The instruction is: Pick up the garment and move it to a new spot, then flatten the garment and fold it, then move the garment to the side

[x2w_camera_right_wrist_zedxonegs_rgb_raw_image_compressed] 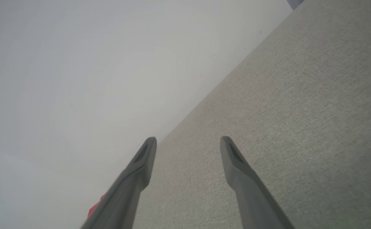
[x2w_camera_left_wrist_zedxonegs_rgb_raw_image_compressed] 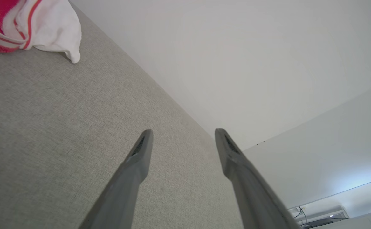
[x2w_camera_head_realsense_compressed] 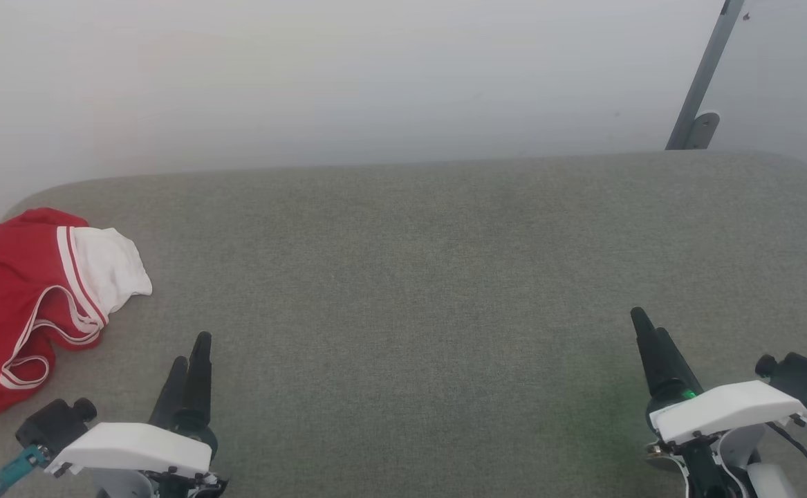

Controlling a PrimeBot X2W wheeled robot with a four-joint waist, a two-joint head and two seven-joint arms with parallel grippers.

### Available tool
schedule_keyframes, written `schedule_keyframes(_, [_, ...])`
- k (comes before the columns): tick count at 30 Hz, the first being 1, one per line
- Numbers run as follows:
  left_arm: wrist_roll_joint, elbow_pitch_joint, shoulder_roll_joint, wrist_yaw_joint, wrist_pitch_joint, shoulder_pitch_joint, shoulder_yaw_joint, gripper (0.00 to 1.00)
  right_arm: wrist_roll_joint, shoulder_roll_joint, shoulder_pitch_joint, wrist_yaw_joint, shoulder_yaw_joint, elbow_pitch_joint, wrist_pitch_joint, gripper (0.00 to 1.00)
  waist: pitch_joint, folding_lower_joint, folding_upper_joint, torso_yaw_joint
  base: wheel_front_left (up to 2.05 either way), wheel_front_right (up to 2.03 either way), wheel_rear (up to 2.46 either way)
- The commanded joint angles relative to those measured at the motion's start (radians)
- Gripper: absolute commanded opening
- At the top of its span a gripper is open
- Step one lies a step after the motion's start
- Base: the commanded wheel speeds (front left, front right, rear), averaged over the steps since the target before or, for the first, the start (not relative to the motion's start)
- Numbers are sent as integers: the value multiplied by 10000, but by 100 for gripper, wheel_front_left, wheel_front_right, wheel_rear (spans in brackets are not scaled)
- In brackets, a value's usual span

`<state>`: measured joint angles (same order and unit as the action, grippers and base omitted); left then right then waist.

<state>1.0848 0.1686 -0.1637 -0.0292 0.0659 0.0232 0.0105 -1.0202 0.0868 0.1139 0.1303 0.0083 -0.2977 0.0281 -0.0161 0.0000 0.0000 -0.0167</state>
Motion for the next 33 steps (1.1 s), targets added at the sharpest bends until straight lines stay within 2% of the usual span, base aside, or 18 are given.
schedule_keyframes(1, [-376,-120,-111,32,104,48,13,100,333,42,268,4,46,123,78,100,-5,0,0,-6,0,0,0])
schedule_keyframes(16, [-2565,51,-378,-295,564,63,-107,100,2346,103,303,5,40,249,209,100,-31,0,0,-97,0,0,0])
schedule_keyframes(33, [-4460,91,-336,-572,1022,-11,-360,100,4036,173,266,4,160,297,554,100,-59,0,0,-192,0,0,0])
